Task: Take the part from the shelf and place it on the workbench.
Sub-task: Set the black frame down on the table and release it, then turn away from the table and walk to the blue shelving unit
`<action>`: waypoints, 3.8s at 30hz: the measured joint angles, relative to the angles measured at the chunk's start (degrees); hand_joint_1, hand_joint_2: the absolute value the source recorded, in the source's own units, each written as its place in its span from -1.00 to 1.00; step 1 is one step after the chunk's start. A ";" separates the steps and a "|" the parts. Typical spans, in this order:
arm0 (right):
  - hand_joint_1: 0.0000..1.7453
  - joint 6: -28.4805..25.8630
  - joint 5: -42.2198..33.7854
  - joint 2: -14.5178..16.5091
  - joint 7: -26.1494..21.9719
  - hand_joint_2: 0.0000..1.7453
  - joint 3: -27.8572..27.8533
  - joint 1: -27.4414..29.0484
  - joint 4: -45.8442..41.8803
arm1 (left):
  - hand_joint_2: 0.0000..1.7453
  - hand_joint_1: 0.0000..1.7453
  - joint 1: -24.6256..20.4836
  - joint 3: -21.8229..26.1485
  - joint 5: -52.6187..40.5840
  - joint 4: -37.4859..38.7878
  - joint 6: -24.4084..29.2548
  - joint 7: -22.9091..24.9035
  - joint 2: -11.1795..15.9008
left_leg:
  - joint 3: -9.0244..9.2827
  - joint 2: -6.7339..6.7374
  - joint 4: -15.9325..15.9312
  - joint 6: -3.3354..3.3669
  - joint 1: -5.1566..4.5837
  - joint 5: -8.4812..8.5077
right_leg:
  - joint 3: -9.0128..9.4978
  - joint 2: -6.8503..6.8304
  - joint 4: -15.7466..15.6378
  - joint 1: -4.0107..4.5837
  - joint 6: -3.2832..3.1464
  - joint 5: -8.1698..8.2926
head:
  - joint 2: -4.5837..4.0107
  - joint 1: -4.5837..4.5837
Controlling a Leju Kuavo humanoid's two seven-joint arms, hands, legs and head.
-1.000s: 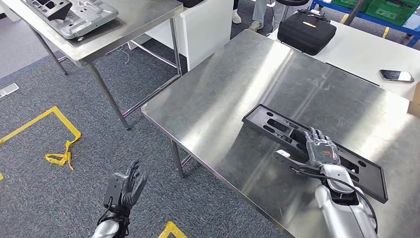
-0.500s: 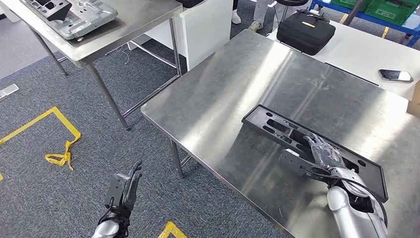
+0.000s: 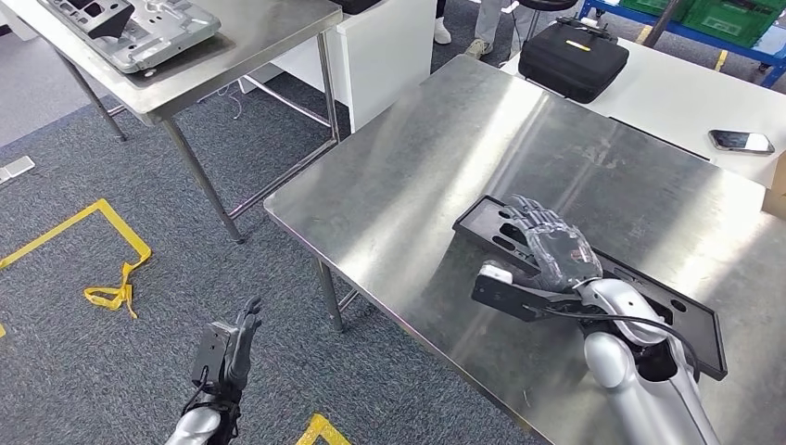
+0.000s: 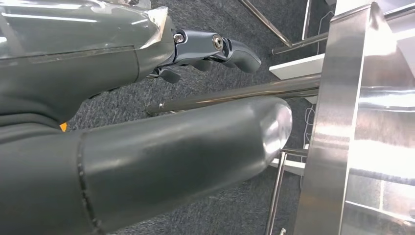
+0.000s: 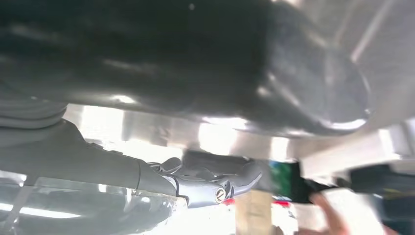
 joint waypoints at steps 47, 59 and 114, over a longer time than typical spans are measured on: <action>-1.00 -18.66 -6.98 10.40 -6.69 -1.00 17.37 -6.97 -6.38 | -1.00 -1.00 2.00 0.65 6.20 -3.22 5.10 2.56 -0.03 | 0.00 -0.05 0.03 -0.01 -0.05 -0.02 | 0.06 -0.02 -0.04 -0.05 0.00 0.01 | 0.00 0.01; -1.00 -20.50 -6.48 10.67 -7.39 -1.00 15.70 -6.35 -4.56 | -1.00 -1.00 1.42 1.96 8.81 -3.15 5.16 4.63 0.54 | -0.10 0.32 -0.25 1.26 0.61 0.78 | -2.28 -0.03 4.93 -0.23 -0.02 -3.00 | 0.00 0.26; -1.00 -26.94 -16.10 9.49 -4.92 -1.00 -2.14 -0.20 -1.10 | -1.00 -1.00 4.85 5.04 10.57 -7.30 5.13 8.11 1.49 | 2.14 5.35 3.74 -5.74 3.52 -2.72 | -2.71 -5.91 0.59 0.71 -2.48 2.80 | 0.00 0.12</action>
